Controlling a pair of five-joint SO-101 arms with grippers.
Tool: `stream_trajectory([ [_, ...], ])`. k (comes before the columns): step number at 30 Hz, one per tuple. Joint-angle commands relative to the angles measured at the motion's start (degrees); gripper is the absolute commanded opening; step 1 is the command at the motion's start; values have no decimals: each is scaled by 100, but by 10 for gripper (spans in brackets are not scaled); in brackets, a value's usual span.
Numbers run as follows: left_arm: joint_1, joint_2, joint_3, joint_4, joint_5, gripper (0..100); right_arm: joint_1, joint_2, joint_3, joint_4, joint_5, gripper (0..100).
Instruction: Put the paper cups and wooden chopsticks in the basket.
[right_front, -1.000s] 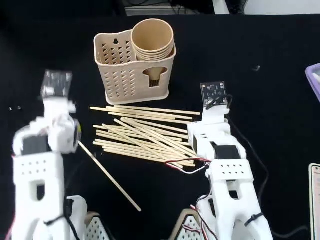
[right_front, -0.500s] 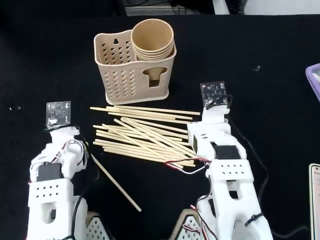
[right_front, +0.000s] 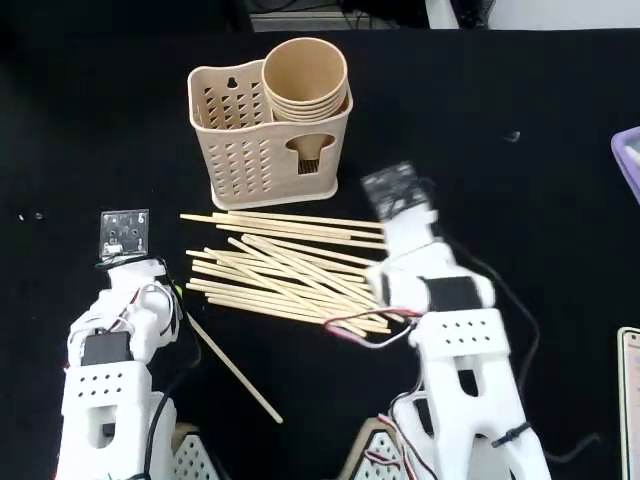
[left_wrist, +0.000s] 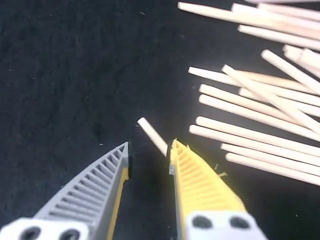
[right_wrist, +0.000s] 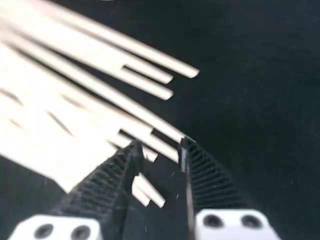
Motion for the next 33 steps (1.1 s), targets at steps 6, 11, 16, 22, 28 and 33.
stream_trajectory([
  [6, 215, -79, -31, -105, 26, 145, -1486, -127, -558, 888, 686, 130],
  [11, 224, -79, -31, -105, 26, 145, -1758, -119, -154, 765, 1222, 130],
  [16, 224, -79, -22, -105, 35, 145, -1916, 57, 48, 440, 1222, 130],
  [22, 75, -79, -75, -105, 35, 145, -3130, 760, -541, 668, 615, 130],
  [28, -637, -88, -189, -105, 273, 145, -4167, 1534, -664, -387, -404, 130],
  [33, -1314, -88, -312, -105, 563, 145, -5090, 2123, -813, -686, -958, 130],
])
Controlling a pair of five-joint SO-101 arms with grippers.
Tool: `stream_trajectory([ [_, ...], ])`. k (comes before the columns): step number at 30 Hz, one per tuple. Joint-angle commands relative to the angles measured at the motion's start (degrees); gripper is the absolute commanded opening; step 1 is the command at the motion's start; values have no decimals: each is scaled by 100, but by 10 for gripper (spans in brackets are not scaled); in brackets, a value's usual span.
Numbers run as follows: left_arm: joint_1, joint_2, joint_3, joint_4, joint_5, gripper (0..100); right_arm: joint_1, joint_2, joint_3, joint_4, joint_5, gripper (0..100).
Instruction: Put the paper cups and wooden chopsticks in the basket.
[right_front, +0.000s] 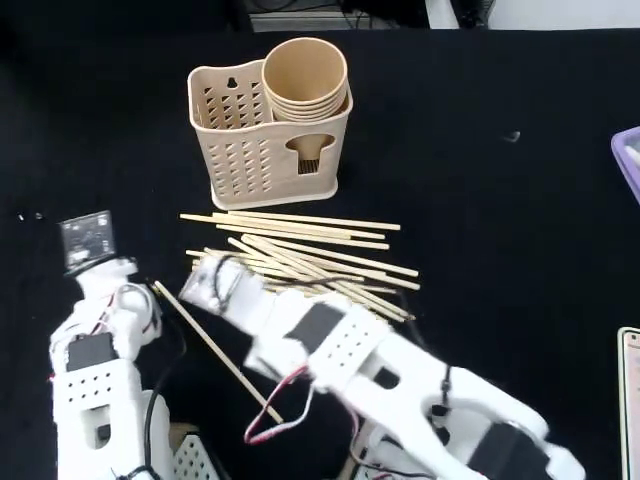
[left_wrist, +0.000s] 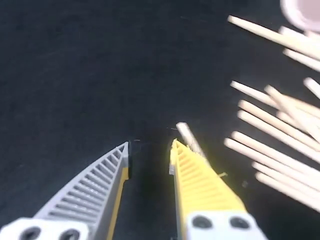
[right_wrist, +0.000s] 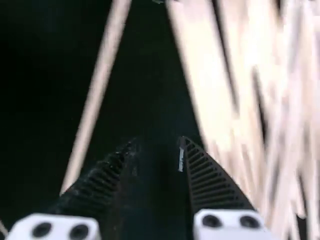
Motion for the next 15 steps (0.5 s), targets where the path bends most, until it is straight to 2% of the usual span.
stream_trajectory([
  [1, -576, -88, -321, -88, 273, 145, -615, 338, -330, -334, -404, 130],
  [9, -884, -88, -400, -97, 431, 145, -826, 1068, -330, -1002, -756, 130],
  [15, -866, -88, -400, -97, 431, 145, -826, 1323, -549, -905, -756, 131],
])
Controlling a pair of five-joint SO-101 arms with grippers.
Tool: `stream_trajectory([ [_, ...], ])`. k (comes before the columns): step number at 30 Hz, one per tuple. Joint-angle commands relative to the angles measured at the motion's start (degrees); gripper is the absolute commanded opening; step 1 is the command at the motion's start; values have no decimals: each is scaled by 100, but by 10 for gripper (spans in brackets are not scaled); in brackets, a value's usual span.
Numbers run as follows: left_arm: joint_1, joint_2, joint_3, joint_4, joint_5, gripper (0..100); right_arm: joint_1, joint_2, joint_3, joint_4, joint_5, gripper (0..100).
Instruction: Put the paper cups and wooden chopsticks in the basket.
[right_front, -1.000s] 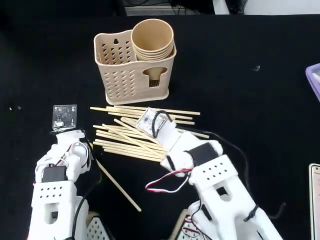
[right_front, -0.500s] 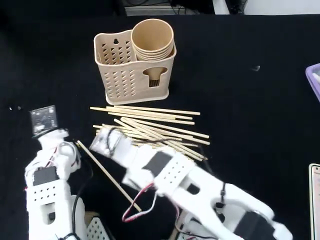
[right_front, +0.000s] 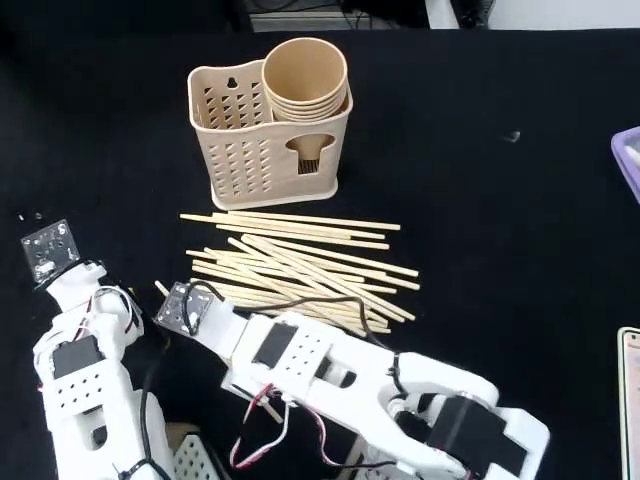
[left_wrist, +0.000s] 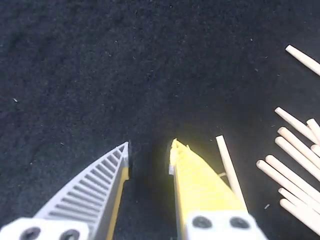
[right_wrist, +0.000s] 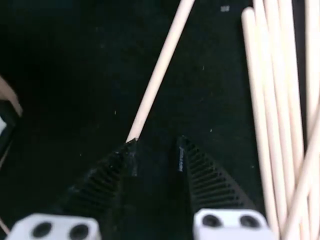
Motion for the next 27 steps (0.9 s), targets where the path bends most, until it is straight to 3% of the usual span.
stream_trajectory([
  [1, -31, -88, -400, -97, 44, 145, -70, 40, -409, -9, -53, 131],
  [9, -31, -88, -391, -97, 44, 145, -79, 251, -444, -18, -53, 131],
  [15, -31, -88, -391, -97, 44, 145, -589, 198, -444, -18, -53, 132],
  [27, -22, -88, -391, -97, 35, 145, -624, 242, -629, 97, -299, 151],
])
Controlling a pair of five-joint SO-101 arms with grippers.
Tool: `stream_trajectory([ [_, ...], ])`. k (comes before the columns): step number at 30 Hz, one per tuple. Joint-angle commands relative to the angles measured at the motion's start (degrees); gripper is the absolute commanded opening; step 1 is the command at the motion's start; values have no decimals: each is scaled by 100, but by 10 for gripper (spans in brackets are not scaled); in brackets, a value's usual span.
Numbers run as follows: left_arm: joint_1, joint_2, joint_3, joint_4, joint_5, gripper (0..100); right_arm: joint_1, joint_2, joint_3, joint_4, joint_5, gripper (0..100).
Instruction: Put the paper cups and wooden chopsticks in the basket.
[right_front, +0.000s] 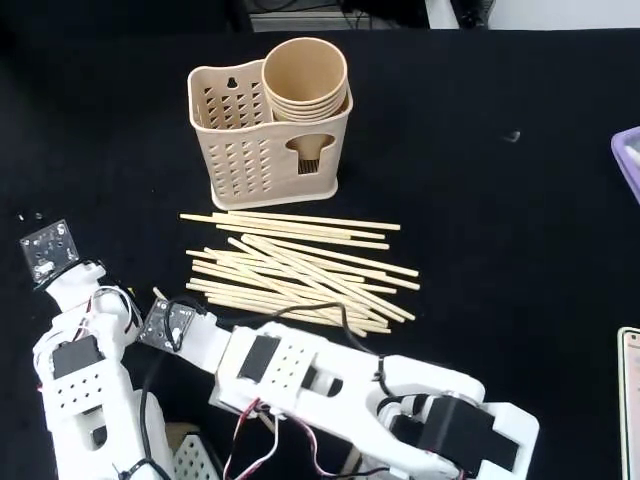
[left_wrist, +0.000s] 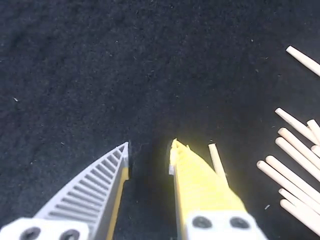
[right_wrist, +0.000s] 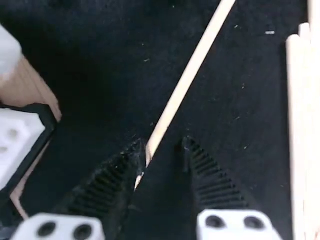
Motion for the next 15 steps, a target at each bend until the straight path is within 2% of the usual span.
stream_trajectory([
  [1, -13, -88, -391, -97, 18, 145, -88, -13, -391, 35, -202, 171],
  [4, -22, -88, -391, -97, 18, 145, -88, 101, -295, 26, -273, 209],
  [7, -31, -88, -391, -97, 18, 145, -70, 347, -321, 26, -229, 191],
  [10, -31, -88, -391, -97, 18, 145, -53, 532, -514, 70, -97, 130],
  [13, -40, -88, -391, -97, 18, 145, -53, 549, -541, 70, 527, 8],
  [15, -40, -88, -391, -97, 18, 145, 53, 541, -549, 141, 809, 21],
])
